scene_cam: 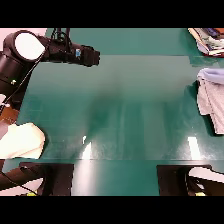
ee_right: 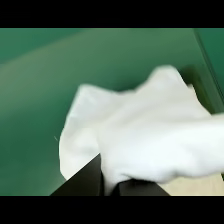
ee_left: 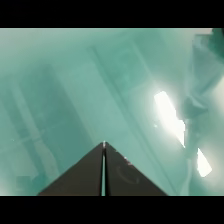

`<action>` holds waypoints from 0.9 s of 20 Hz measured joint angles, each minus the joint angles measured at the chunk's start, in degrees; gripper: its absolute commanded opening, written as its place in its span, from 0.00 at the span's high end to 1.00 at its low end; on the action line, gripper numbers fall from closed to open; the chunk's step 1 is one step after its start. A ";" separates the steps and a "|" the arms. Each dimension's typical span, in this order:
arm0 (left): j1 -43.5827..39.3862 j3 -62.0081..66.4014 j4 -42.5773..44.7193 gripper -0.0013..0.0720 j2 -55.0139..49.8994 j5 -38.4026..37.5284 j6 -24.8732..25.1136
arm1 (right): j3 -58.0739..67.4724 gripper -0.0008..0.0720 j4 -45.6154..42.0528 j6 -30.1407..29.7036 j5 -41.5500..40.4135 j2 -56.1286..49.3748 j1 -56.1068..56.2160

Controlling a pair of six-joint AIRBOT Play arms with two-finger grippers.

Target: Fold the shirts.

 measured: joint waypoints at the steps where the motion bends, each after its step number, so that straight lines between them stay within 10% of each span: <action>1: 0.00 0.00 0.00 0.95 0.00 -0.31 0.00 | -3.17 0.96 -1.95 -0.02 0.55 1.49 -0.98; 5: 0.00 0.00 0.15 0.95 0.00 -1.40 0.02 | -15.89 0.63 -9.70 -0.02 2.40 7.15 -5.46; 8: 0.00 0.00 0.22 0.95 0.00 -1.95 0.02 | -23.04 0.19 -12.70 0.02 2.67 10.36 -9.46; 18: 0.00 0.00 0.48 0.95 0.00 -2.29 0.02 | -22.51 0.20 2.03 0.59 0.24 13.60 -3.72</action>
